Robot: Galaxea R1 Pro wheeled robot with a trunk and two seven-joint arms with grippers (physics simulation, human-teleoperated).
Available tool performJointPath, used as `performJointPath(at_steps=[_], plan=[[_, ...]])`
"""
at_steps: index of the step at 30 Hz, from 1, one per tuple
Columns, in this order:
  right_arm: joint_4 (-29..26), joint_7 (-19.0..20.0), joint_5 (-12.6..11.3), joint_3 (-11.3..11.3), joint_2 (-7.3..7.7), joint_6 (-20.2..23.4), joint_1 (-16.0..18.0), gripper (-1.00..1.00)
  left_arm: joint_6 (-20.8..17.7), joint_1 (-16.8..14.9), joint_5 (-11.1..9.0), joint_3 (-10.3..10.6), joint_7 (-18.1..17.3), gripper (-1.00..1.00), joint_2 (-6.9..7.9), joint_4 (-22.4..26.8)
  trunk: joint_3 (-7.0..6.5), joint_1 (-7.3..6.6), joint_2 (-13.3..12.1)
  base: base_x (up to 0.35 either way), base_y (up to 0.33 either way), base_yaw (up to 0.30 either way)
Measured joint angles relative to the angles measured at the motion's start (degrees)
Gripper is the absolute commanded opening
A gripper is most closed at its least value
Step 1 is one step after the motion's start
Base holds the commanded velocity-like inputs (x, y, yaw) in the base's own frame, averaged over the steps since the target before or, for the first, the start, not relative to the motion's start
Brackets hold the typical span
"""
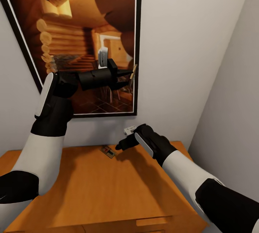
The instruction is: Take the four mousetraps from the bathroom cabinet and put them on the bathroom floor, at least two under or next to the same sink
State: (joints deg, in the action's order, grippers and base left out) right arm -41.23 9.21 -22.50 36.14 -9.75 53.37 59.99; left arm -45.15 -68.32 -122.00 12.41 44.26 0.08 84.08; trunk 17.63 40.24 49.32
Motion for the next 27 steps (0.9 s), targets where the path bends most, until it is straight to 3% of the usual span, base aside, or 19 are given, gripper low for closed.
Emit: performJointPath(at_steps=[17,21,25,27], plan=[[0.03,0.00,-0.06,1.75,-0.10,-0.36,-0.17,1.00,-0.14,0.17,-0.01,0.02,-1.53,-1.00,0.00,-0.03,0.00,0.02,-0.01,0.046,0.028,0.000],[0.03,0.05,-0.07,2.04,-0.10,-0.36,-0.38,1.00,-0.14,0.48,-0.04,1.15,-6.13,-1.00,-0.08,-0.02,0.00,0.02,-0.01,0.000,0.000,0.000],[0.03,0.08,-0.07,2.23,-0.10,-0.36,-0.51,1.00,0.03,0.59,-0.09,5.27,-12.71,-1.00,-0.18,-0.05,0.00,0.02,-0.01,0.000,0.000,0.000],[0.03,0.13,-0.07,2.27,-0.10,-0.36,-0.53,1.00,0.12,0.60,-0.07,6.31,-15.26,-1.00,-0.21,-0.07,0.00,0.02,-0.01,0.000,0.000,0.000]])
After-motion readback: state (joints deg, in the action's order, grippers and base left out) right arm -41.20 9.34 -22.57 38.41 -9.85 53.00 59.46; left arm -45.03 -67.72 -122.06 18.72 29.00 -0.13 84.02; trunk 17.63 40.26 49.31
